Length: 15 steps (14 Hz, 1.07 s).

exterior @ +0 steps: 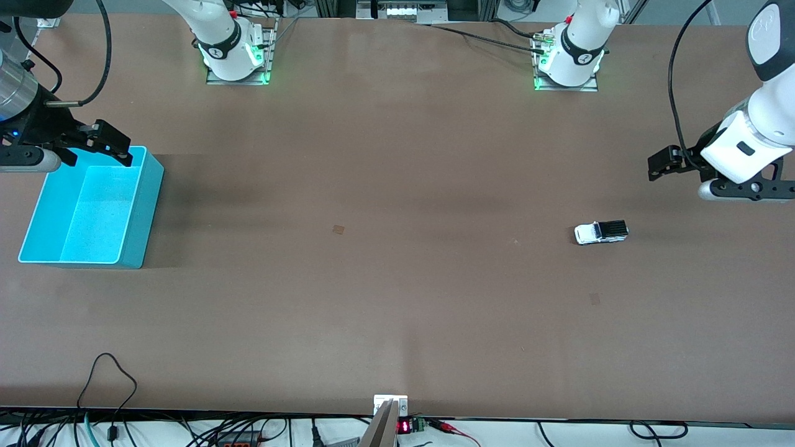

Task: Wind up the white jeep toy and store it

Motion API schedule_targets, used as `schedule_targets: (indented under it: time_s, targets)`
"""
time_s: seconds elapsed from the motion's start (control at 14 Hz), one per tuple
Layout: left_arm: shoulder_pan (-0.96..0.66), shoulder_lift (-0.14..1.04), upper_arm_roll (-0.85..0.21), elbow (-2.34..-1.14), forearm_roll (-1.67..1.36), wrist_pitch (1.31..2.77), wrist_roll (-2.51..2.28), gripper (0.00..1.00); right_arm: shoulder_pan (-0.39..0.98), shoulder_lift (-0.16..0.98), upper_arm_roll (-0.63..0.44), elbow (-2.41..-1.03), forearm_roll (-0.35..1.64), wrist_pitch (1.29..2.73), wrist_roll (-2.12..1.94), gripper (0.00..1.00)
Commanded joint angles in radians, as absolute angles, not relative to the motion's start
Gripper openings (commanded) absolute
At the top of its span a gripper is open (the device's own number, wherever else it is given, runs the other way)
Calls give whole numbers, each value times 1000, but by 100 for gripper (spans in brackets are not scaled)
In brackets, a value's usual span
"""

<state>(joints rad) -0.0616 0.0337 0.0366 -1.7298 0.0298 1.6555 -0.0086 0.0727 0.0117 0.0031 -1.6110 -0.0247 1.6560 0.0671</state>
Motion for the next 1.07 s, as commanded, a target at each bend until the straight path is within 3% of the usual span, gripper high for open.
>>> schedule_targets:
  time_s: [0.0,0.64,0.79,1.0]
  targets:
    - [-74,60,46,-1698,11,1606,11,100,77,-2,2,-1620,-28,1644,66,100]
    - [-45,147,49,-1716,23,1586,541,100,77,-3,3,-1620,-28,1644,66,100]
    - [-17,172,49,-1764,23,1672,722,100,77,-5,3,-1620,-28,1643,66,100]
    - [-15,179,49,-1915,26,1911,1015,100,77,-5,3,-1620,-28,1643,66,100]
